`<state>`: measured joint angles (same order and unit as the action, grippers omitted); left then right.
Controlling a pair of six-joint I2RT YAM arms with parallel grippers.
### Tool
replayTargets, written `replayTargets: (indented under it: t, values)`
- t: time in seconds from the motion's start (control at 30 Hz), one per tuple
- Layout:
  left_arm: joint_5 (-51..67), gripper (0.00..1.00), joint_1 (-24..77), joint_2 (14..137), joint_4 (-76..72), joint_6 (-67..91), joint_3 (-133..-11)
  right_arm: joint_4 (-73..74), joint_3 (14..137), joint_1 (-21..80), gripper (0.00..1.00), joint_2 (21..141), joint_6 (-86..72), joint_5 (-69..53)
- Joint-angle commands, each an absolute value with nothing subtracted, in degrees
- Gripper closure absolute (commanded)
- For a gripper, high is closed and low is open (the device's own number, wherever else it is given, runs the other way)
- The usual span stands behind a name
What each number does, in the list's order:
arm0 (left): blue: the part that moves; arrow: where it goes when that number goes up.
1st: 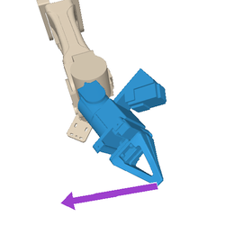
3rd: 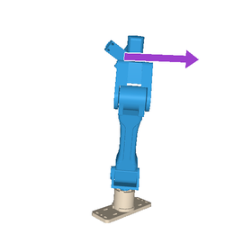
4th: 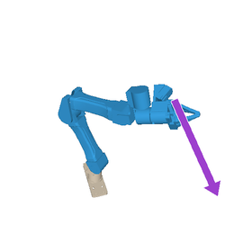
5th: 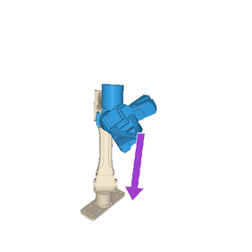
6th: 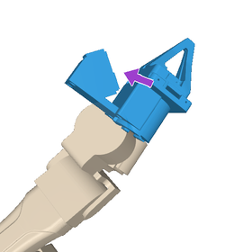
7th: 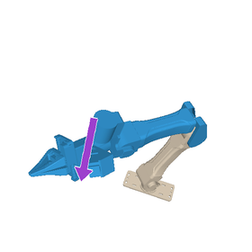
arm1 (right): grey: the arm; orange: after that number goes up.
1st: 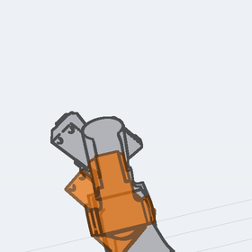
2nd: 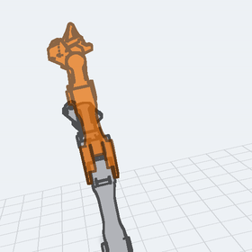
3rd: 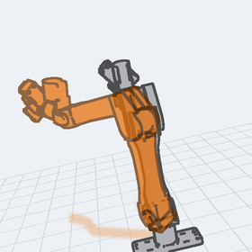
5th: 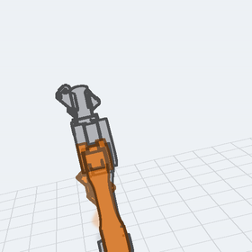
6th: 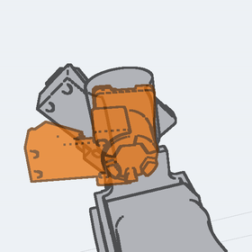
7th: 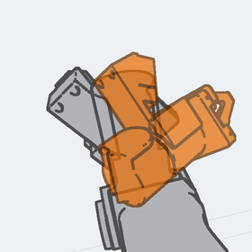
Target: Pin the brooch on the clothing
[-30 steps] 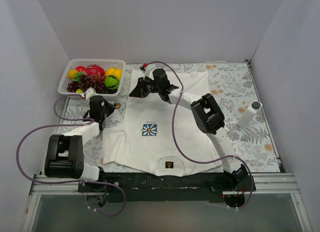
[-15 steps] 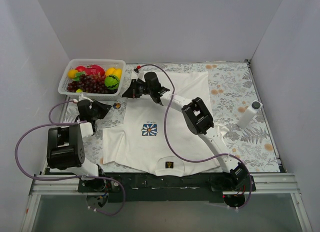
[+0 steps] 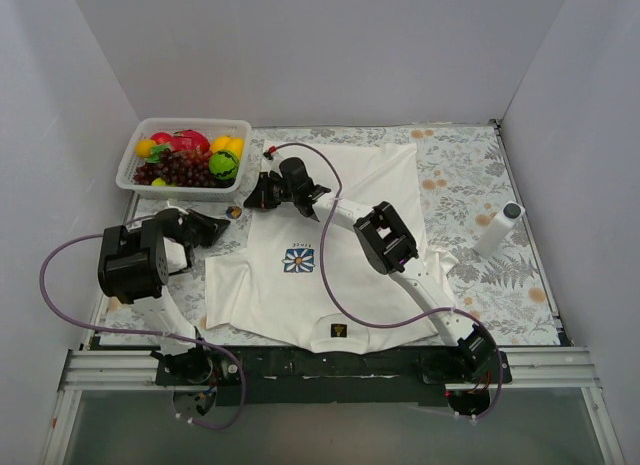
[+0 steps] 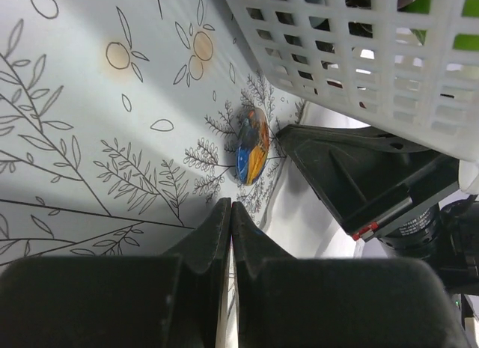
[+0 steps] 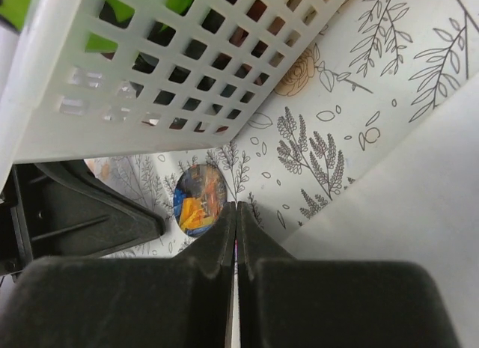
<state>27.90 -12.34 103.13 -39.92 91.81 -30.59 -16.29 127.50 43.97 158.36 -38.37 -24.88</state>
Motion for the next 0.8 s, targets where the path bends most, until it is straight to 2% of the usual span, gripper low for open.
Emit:
replayTargets:
  t: [0.0,0.37,0.77]
  values:
    - [27.07,1.0,-13.01,102.92,-40.34,91.76,-32.43,-15.92,131.22,44.91,0.99,159.26,-37.79,-22.24]
    - [20.48,1.0,-13.27,105.64,-36.91,91.49,-35.85,-13.97,131.22,46.23,0.99,159.87,-37.97,-18.9]
    - [27.5,1.0,-13.1,112.93,-35.15,89.56,-41.75,-13.1,129.64,46.41,0.99,159.35,-38.32,-20.65]
